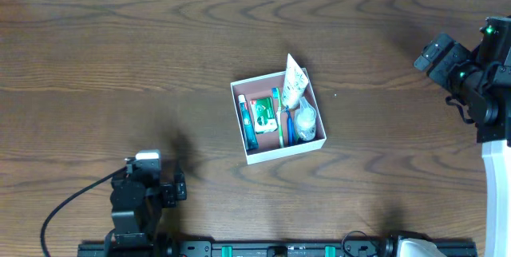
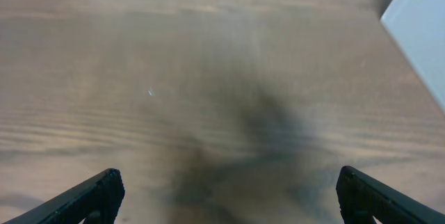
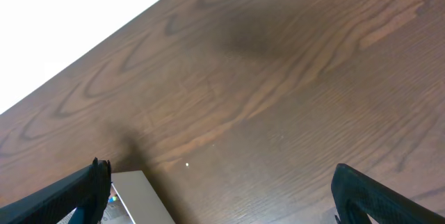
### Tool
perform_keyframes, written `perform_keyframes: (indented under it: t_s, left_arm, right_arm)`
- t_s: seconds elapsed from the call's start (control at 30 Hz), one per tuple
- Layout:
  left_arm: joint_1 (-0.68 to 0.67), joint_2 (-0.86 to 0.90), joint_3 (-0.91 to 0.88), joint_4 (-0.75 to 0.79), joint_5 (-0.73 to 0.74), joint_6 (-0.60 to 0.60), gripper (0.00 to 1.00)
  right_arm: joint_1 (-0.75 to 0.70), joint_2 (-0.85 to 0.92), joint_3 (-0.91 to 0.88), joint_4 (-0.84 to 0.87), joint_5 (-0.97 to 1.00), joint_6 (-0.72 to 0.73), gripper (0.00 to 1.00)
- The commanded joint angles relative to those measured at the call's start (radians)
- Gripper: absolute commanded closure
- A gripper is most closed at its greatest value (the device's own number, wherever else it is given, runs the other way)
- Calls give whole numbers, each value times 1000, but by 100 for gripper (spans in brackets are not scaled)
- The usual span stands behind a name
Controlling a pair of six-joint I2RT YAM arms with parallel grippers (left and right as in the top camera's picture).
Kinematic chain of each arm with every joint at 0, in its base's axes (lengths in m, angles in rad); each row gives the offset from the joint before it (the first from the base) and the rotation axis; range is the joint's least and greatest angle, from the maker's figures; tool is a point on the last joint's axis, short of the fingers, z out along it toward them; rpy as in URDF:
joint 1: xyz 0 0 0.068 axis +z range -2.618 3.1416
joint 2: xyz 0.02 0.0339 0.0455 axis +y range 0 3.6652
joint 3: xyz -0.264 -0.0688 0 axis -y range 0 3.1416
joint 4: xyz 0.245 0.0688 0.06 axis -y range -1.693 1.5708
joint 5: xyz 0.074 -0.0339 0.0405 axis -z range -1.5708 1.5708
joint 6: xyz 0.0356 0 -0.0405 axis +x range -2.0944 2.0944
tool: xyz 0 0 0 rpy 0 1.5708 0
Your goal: Pack container
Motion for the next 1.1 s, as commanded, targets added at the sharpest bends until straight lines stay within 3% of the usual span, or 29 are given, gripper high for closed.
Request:
perform_keyframes:
  t_s: [0.0,1.07]
  left_arm:
    - [4,-31,-32,5,15,1,2]
    - [2,-63,-72,8,14,2,2]
  right_arm:
    - [-5,1,11,0,0,11,1]
    - [-5,1,11,0,0,11,1]
